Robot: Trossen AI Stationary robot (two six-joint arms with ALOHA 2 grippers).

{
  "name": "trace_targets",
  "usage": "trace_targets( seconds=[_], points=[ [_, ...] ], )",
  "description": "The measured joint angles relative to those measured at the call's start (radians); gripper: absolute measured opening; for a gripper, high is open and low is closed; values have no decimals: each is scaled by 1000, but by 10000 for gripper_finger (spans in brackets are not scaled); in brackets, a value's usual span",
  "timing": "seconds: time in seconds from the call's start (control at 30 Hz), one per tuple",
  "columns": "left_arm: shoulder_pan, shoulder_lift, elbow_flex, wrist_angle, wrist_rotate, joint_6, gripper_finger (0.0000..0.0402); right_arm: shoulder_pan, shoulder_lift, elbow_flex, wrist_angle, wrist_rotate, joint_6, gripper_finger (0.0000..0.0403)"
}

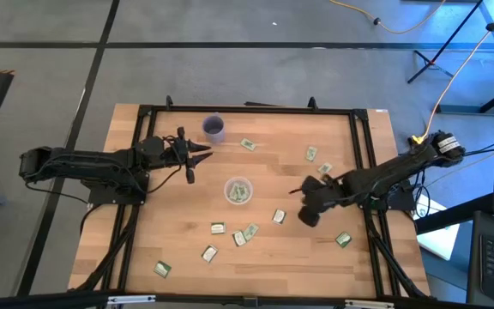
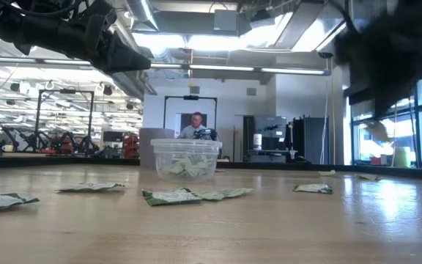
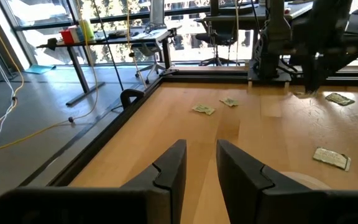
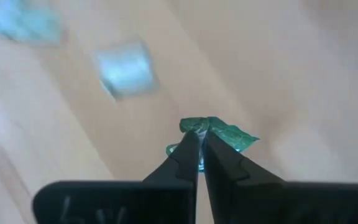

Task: Pick and place Stevia / Truvia into bins
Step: Put the truvia packet into the transparent container

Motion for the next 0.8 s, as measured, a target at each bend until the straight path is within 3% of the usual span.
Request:
trace_targets(
  seconds=[0.13,0.33,0.67,0.8],
  points=[
    [0,0,0,0,0,0,84,-52,0,84,148,97,-299,18],
    [0,0,0,0,0,0,84,-129,-1,121,398,103,-675,18],
    [0,0,0,0,0,0,84,-256,54,121,605,57,-854,18],
    [0,0,0,-1,0,0,84,-284,139,121,732,-47,-931,18]
  ],
)
